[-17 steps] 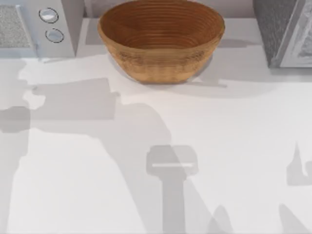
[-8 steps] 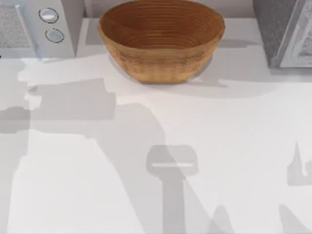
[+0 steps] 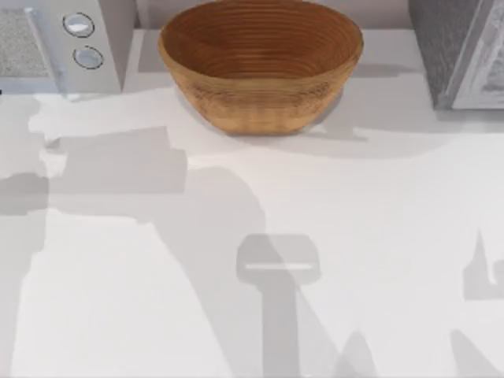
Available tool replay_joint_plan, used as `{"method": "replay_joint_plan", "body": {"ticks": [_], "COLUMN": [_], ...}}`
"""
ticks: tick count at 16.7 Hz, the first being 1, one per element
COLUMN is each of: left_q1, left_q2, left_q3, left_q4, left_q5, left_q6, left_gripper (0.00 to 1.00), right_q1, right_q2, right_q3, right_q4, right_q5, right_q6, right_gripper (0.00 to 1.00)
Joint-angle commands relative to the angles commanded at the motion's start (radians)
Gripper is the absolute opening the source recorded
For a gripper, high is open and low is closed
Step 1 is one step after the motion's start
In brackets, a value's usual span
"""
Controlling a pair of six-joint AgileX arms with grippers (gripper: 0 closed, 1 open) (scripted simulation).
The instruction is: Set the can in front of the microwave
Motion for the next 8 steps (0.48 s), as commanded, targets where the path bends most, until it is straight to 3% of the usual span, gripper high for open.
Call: {"method": "replay_joint_plan", "body": {"ticks": [8], "left_q1": [0.0], "left_q2": [0.0], "left_q3": [0.0], "left_q4": [0.0], "left_q5": [0.0], "left_q6": [0.0], "left_gripper": [0.98], "right_q1": [0.0], "right_q2": [0.0], "right_q3": [0.0], "right_q4": [0.0], "right_q5": [0.0], "right_q6": [0.0], "right_gripper": [1.0]}}
